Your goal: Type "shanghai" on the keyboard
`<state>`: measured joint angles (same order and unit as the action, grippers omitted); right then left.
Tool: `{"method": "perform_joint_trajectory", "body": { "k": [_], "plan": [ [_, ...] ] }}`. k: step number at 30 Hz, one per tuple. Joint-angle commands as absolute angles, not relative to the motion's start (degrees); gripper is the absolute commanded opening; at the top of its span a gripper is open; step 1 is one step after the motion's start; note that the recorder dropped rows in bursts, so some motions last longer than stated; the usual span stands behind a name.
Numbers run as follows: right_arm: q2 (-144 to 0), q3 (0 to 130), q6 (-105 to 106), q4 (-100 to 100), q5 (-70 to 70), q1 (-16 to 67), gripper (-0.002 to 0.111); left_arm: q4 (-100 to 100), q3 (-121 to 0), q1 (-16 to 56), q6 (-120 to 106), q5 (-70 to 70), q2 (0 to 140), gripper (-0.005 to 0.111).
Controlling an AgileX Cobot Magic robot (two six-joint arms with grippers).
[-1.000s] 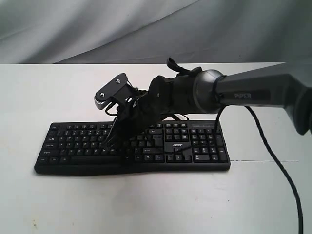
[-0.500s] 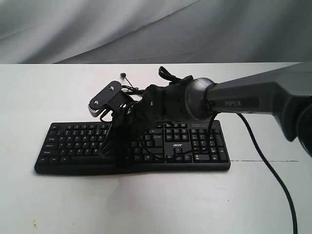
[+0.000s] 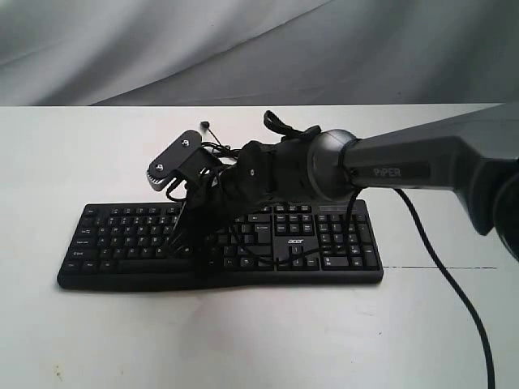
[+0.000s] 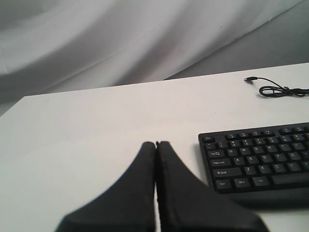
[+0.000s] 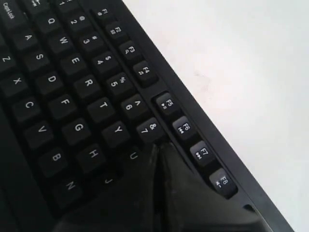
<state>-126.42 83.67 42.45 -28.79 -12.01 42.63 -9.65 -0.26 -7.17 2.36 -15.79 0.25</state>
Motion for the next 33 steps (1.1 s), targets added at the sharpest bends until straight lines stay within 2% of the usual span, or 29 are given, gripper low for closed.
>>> {"method": "perform_joint_trajectory", "body": {
  "k": [1, 15, 23, 28, 33],
  "plan": [
    [-126.92, 83.38, 43.05, -28.55, -11.42, 42.72, 0.0, -9.55, 0.0, -6.75, 2.62, -15.22, 0.0, 0.0],
    [-128.07, 83.38, 43.18, -28.55, -11.94, 42.72, 0.0, -9.55, 0.0, -6.75, 2.62, -15.22, 0.0, 0.0],
    [-121.96, 82.91, 43.18, -27.03, -11.3, 42.12, 0.0, -9.55, 0.0, -6.75, 2.62, -15.22, 0.0, 0.0],
    [-114.46, 77.0, 42.76, -26.1, -10.87, 41.14, 0.0, -9.55, 0.0, -6.75, 2.62, -15.22, 0.0, 0.0],
    [-103.05, 65.62, 42.64, -25.94, -9.12, 39.86, 0.0, -9.55, 0.0, -6.75, 2.62, -15.22, 0.0, 0.0]
  ]
}}
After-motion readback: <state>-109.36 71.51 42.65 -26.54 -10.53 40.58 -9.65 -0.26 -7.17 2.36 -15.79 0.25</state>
